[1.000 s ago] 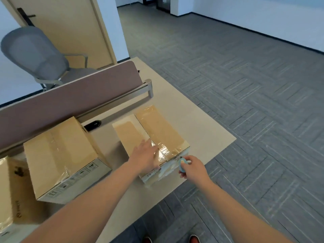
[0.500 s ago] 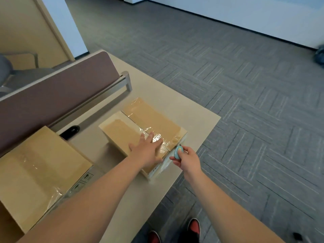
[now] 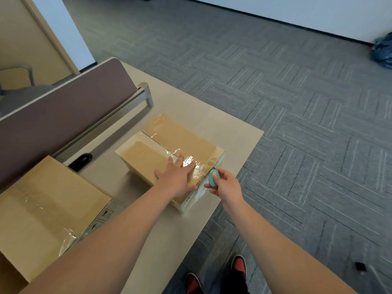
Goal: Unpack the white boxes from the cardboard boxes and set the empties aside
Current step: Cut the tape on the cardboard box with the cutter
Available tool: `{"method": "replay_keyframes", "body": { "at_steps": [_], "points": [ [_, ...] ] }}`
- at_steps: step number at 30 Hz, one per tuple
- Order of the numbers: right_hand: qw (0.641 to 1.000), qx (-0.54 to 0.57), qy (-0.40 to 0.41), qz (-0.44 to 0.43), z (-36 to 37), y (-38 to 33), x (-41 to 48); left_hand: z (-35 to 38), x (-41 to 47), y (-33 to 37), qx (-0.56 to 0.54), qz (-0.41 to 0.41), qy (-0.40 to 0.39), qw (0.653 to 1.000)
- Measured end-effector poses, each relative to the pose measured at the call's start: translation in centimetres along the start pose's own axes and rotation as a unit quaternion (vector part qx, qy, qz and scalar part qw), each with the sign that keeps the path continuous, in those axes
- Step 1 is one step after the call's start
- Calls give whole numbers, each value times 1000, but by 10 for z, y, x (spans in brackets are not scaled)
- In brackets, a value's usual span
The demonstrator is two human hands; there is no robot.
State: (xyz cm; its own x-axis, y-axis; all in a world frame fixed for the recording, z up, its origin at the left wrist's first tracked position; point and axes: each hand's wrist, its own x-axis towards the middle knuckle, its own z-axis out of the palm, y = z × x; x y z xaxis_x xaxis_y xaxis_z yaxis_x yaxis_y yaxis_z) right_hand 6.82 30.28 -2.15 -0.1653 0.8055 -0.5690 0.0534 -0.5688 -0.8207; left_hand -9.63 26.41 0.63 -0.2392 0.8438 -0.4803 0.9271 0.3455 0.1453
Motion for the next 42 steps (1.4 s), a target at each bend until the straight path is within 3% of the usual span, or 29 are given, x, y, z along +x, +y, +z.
{"method": "replay_keyframes", "body": {
  "at_steps": [5,14,30,42],
  "points": [
    [1000,-3,5,3,2,-2,6,-1,0,0,1,2,0,1000],
    [992,-122,-35,-18,2,11,-3,4,1,-1,2,9,10,1000],
    [983,-169,-78,2,8,24,-23,6,4,-4,1,16,0,1000],
    [971,-231,-37,-59,-14,-34,-27,-23,-35,-32,-140,-12,121,983]
  ]
}}
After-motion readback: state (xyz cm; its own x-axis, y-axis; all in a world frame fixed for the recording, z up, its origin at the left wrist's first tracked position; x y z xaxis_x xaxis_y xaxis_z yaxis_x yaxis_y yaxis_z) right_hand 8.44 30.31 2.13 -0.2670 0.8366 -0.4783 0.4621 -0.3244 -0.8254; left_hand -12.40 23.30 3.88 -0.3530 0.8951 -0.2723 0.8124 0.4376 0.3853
